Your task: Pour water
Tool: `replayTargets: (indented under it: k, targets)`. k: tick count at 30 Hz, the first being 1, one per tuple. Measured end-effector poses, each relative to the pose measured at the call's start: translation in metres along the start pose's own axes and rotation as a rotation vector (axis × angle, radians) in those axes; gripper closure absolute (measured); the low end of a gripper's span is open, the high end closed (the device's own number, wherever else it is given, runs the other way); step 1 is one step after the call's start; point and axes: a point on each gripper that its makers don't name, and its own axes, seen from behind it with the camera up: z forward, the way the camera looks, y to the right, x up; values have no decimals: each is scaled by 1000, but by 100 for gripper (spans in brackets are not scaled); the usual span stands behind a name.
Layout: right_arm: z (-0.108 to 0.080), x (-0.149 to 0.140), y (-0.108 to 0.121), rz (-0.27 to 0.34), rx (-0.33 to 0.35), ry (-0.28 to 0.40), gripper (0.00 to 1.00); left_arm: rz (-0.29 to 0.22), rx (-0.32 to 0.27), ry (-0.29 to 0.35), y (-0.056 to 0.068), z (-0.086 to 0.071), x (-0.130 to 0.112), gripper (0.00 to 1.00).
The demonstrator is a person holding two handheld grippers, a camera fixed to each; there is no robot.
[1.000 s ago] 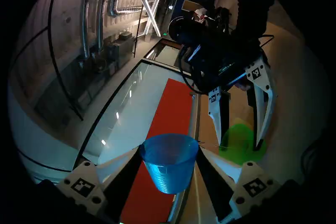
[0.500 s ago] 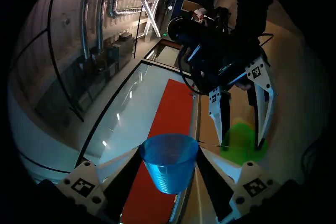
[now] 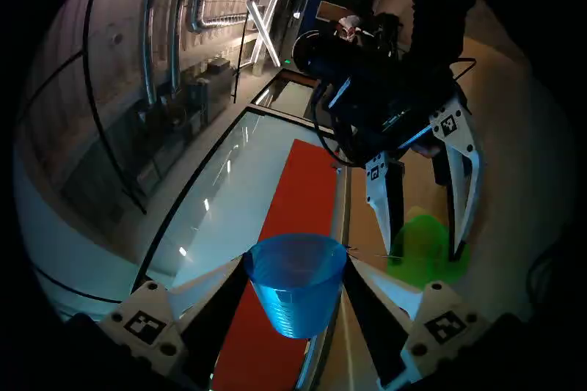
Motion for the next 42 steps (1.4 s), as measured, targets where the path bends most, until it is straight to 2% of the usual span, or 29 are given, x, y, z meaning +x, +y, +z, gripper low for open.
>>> replayTargets:
  k: [33, 42]
  targets:
    - [0, 1, -4, -11, 19, -1, 9, 11, 5, 8, -1, -1, 0, 14]
    - [-1, 1, -4, -13, 20, 1, 9, 29, 2, 9, 0, -1, 2, 14]
